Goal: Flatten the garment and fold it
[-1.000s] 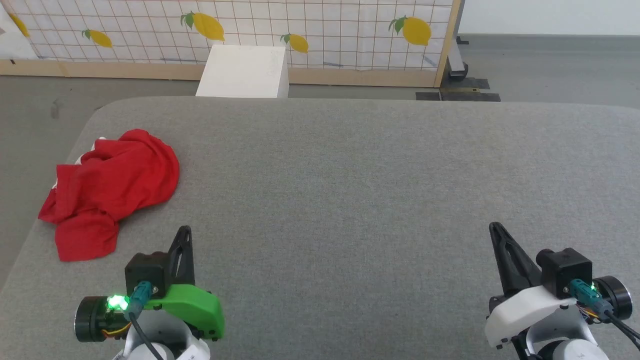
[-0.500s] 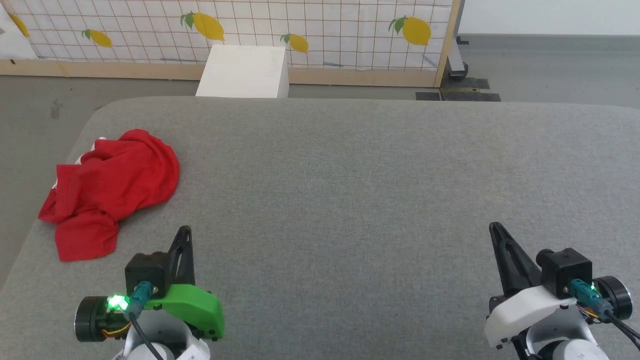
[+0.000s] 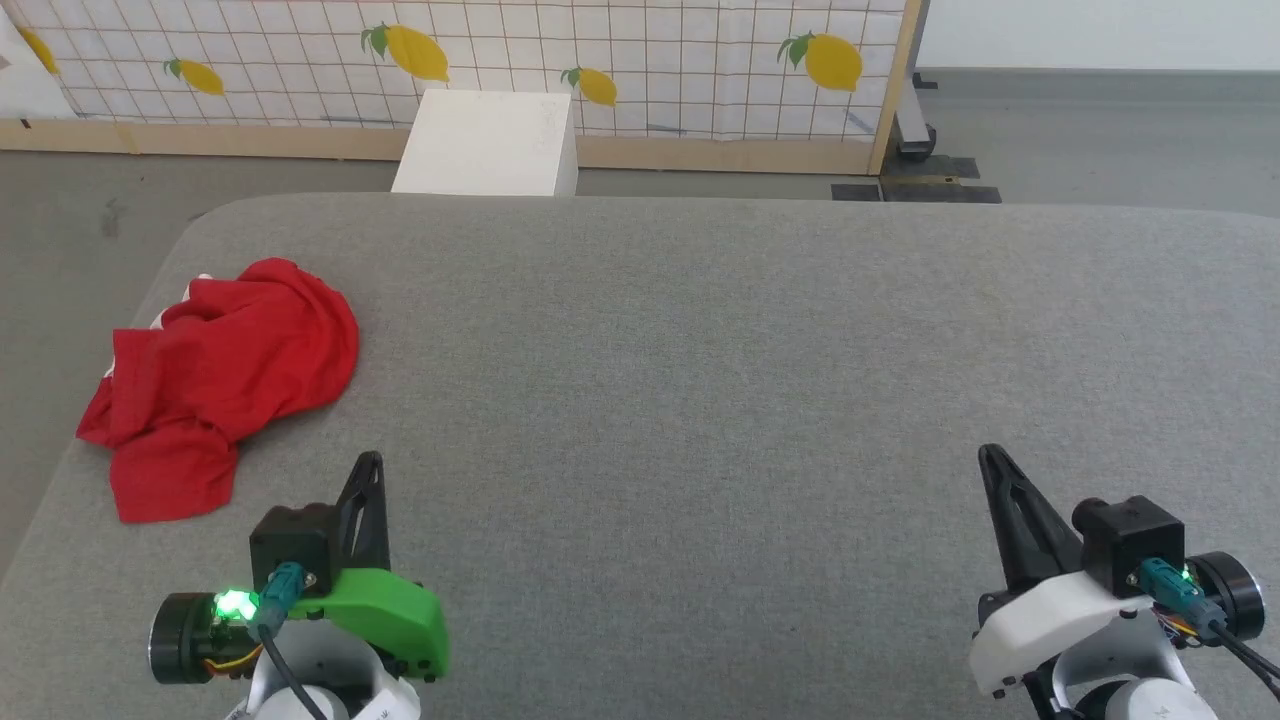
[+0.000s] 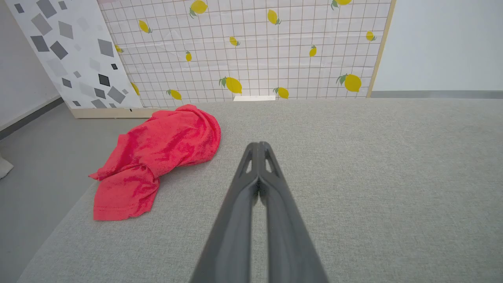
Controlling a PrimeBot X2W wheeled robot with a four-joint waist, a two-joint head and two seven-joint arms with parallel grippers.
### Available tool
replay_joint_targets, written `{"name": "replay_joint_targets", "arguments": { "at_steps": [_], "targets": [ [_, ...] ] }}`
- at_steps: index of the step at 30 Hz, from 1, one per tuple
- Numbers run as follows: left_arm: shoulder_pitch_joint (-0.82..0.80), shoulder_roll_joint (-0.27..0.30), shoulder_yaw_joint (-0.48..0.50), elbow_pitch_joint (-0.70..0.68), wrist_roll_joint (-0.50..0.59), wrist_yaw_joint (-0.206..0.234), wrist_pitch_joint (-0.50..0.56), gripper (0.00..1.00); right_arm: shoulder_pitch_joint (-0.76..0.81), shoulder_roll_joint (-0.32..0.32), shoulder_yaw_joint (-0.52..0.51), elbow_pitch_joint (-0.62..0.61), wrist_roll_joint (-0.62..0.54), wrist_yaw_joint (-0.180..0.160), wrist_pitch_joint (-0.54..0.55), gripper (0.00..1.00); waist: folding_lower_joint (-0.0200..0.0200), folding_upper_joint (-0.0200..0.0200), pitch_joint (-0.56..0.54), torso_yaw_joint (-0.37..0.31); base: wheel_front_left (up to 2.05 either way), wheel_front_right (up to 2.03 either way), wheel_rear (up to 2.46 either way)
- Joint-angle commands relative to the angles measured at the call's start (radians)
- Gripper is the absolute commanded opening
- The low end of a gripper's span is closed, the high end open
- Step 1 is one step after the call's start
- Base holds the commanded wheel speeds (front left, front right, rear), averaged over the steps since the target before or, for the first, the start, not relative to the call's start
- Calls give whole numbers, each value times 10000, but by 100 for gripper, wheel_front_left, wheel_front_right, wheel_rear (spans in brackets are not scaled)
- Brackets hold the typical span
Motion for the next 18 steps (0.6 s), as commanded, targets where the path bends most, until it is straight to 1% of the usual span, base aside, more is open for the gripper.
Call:
{"name": "replay_joint_targets", "arguments": {
  "at_steps": [1, 18],
  "targets": [
    [-1, 0, -7, 2, -7, -2, -1, 100, 2, -2, 0, 0, 2, 0, -1, 100, 0, 0, 0, 0, 0, 0, 0],
    [-159, -2, -329, 329, -299, 132, -289, 100, -47, -2, -86, 57, -7, -2, -294, 100, 0, 0, -6, 5, 0, 0, 0]
  ]
}}
